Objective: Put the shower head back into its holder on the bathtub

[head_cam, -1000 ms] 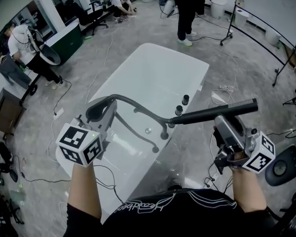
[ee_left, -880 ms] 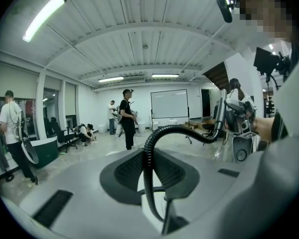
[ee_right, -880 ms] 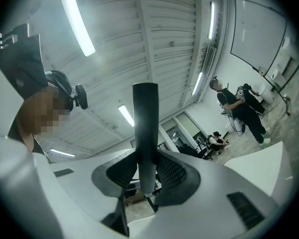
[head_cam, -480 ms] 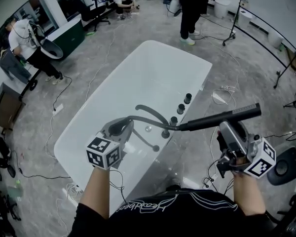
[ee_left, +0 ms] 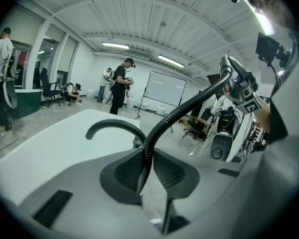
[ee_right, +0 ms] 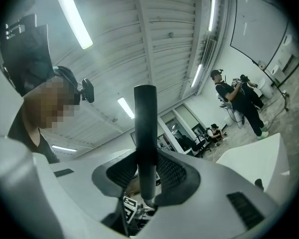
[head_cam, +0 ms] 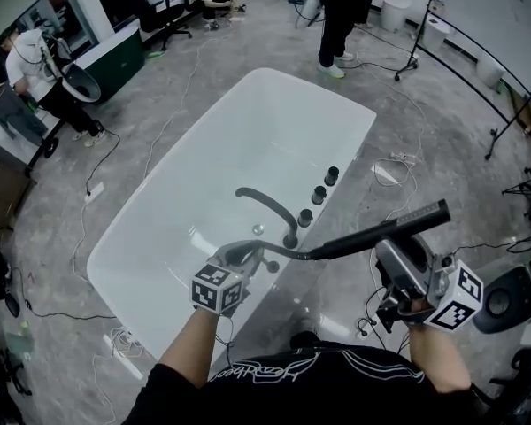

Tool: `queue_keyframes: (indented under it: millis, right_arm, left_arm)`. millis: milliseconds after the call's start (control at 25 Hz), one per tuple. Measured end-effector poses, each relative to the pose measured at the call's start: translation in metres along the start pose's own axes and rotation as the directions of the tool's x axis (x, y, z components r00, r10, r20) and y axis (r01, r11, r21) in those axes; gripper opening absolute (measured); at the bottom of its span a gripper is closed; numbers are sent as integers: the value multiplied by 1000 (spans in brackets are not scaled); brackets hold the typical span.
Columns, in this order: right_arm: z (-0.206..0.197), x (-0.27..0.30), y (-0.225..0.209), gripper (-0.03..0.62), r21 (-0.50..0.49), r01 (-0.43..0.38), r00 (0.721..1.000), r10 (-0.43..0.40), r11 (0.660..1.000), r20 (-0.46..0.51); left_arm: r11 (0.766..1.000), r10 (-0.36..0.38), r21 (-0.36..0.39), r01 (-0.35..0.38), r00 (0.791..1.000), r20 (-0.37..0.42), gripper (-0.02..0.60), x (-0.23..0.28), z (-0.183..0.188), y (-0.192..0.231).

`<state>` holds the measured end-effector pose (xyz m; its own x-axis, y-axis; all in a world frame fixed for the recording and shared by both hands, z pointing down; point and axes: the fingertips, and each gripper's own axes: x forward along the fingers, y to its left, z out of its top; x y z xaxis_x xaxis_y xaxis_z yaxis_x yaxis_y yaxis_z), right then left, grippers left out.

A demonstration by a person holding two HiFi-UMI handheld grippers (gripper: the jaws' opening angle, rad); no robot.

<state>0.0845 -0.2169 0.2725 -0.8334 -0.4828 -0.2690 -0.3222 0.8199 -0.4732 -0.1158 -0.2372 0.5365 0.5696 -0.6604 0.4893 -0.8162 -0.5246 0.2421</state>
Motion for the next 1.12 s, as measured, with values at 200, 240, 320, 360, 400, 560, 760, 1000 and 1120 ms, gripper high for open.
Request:
queue_keyframes:
  millis: [200,240,320,360,400,560,760,1000,1120]
  right_arm:
    - [-24,3,-3,124,0,24,998,-24,1000,-64]
    - [-28,4,-2,124,-12,24,997,-25,1000,-78]
    - [-34,7,0,123,-49,24,994,-29,999,-106]
    - [-37,9,0,123,-68,22,992,-30,997,-120]
    - [-40,11,1,123,-80,20,991,-31,997,-132]
    - [-55,15,1,123,-85,9,985,-23,996,-172]
    - [-63,22,5,123,-88,-16,981,-1,996,-195]
    - [-72,30,-1,123,-124,-8,974,-20,992,-224]
    - [-91,36,-9,123,-171,-5,964,-40,985,-261]
  left_arm:
    - [999,-31,-35,29,997,-69,63,21,-40,-8]
    - [999,-40,-40,36,996,-83,63,24,-47,-10]
    - [998,-54,-50,49,992,-110,63,31,-60,-14]
    - [997,-59,-58,52,991,-123,64,33,-65,-15]
    - [996,-62,-70,53,989,-135,63,36,-71,-16]
    - [991,-82,-119,60,979,-188,67,42,-96,-22]
    - [983,-97,-176,58,971,-219,88,44,-122,-24]
    - [973,-99,-226,48,970,-223,133,30,-138,-28]
    - [966,-74,-258,27,982,-173,133,13,-134,-23]
